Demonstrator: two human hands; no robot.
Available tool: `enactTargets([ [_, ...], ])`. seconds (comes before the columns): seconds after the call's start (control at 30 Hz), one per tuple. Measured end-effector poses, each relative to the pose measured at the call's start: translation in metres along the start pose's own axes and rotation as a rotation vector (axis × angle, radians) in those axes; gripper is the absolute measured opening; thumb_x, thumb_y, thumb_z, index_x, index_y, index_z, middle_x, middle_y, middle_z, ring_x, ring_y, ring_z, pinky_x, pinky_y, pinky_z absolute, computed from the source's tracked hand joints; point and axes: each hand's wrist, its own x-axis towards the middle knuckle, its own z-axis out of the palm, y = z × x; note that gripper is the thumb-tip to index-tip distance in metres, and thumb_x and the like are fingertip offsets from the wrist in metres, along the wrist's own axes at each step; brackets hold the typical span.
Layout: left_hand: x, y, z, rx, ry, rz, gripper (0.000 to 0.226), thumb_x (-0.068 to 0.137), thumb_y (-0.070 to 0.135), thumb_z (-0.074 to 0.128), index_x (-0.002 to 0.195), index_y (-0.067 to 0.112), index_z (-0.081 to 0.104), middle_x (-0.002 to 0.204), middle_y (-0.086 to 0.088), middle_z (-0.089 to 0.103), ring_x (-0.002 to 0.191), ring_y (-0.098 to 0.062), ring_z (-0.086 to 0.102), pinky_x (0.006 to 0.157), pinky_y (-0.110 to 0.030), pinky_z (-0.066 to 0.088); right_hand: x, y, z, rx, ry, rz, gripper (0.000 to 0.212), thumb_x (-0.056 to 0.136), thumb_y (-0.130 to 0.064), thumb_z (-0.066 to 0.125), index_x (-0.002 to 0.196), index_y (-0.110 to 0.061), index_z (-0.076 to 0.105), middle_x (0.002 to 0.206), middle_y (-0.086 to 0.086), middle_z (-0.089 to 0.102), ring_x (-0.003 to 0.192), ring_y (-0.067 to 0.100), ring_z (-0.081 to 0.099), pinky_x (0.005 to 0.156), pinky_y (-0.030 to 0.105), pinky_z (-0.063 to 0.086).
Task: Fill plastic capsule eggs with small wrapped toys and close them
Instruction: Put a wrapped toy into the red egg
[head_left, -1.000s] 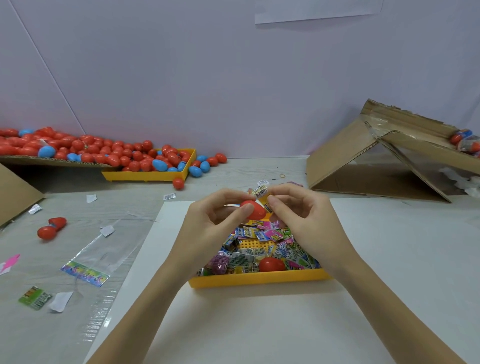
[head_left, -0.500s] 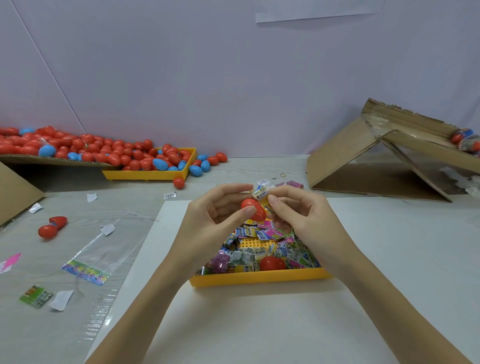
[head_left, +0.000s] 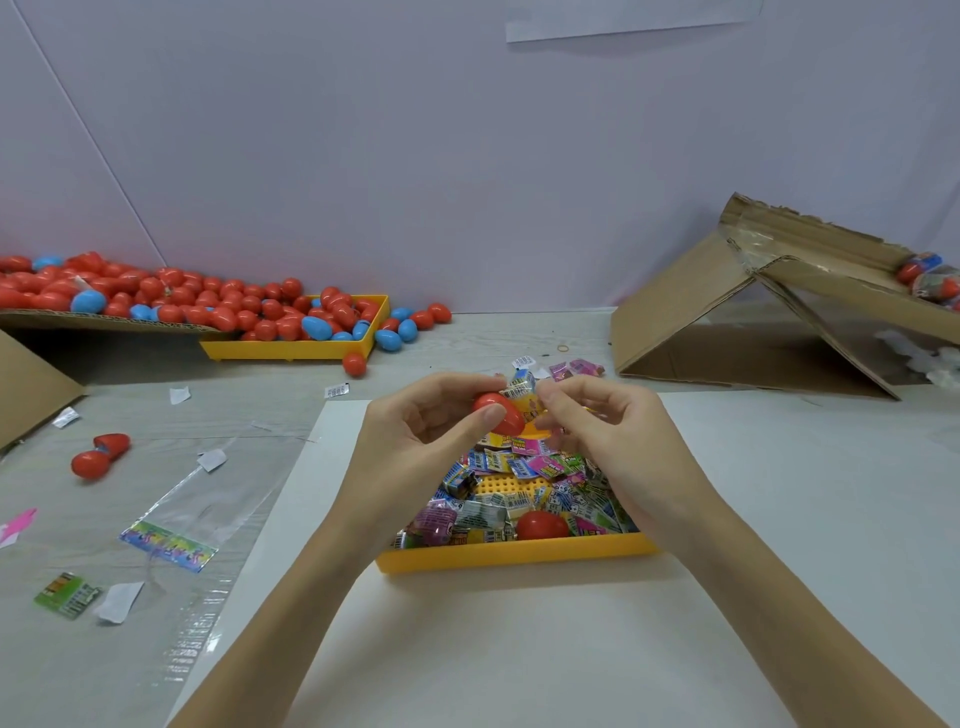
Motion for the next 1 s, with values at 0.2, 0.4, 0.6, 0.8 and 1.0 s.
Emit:
enactTargets([
  [0.2,0.0008,0.0018,-0.0029,-0.013,0.0,-0.013,0.026,0.088,0.027,0.074,0.113,0.022,0.077,0.107,0.007,0.079,0.104,-0.012,0.074,0.086,-0.018,0.057,-0.0012,-0.0025,0.0034,-0.114,-0.067,-0.069,0.026,0.092,-0.045,0.065,0.094,-0.021,0.076,0.086,-0.001,0.078,0.074,0.003,0.071,0.068,0.013,0.053],
  [0.4,0.0001,0.0024,-0.0023,-0.044,-0.016,-0.031,0.023,0.089,0.027,0.074,0.111,0.024,0.078,0.106,0.006,0.079,0.103,-0.012,0.075,0.084,-0.017,0.057,0.0001,-0.0054,0.0017,-0.077,-0.082,-0.079,0.032,0.091,-0.049,0.06,0.096,-0.021,0.075,0.086,-0.008,0.076,0.083,0.004,0.071,0.074,0.02,0.056],
  [0.6,0.0007,0.0033,-0.0047,-0.087,-0.028,-0.043,0.024,0.088,0.027,0.074,0.111,0.021,0.078,0.106,0.002,0.079,0.103,-0.015,0.075,0.086,-0.019,0.057,-0.0004,-0.0031,0.0024,-0.178,-0.045,-0.185,0.007,0.095,-0.025,0.072,0.096,-0.02,0.076,0.086,-0.009,0.076,0.081,0.004,0.071,0.071,0.015,0.053],
  [0.8,-0.0004,0.004,-0.002,-0.067,-0.08,-0.024,0.022,0.086,0.027,0.076,0.108,0.025,0.078,0.105,0.004,0.079,0.101,-0.013,0.075,0.083,-0.017,0.057,-0.0002,-0.0049,-0.0012,-0.154,-0.104,-0.123,0.017,0.102,-0.023,0.061,0.097,-0.012,0.073,0.086,0.003,0.074,0.075,0.003,0.069,0.073,0.018,0.056],
  [1.0,0.0006,0.0015,-0.0055,-0.069,-0.051,-0.014,0.021,0.087,0.029,0.076,0.107,0.026,0.079,0.106,0.002,0.079,0.103,-0.016,0.075,0.084,-0.019,0.058,-0.0012,-0.0056,0.0005,-0.252,-0.105,-0.202,0.012,0.101,-0.021,0.064,0.097,-0.014,0.073,0.09,-0.003,0.07,0.081,0.003,0.066,0.074,0.021,0.054],
])
